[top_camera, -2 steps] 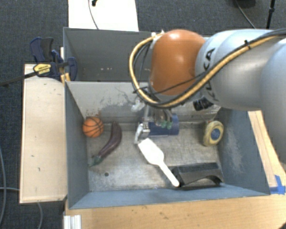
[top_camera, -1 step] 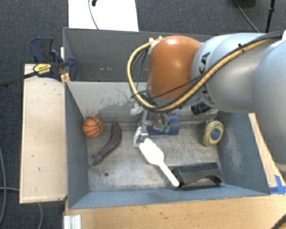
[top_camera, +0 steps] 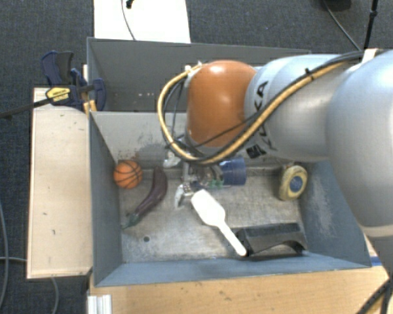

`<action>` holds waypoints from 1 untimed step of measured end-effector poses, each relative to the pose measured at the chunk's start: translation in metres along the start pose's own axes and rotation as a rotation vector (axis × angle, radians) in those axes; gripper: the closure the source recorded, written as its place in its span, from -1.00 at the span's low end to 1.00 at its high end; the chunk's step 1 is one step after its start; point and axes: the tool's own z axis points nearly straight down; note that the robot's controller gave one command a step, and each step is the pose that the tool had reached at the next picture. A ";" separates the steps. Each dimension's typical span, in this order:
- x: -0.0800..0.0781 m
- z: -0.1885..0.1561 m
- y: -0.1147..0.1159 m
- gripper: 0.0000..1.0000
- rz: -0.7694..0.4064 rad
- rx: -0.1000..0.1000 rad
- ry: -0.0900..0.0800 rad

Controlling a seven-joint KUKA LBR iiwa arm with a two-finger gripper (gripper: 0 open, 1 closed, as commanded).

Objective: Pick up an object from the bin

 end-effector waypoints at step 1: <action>-0.011 0.030 0.001 -1.00 -0.017 -0.003 -0.013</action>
Offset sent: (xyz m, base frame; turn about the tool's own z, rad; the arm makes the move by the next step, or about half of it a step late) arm 0.0116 0.0144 -0.0664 -0.1469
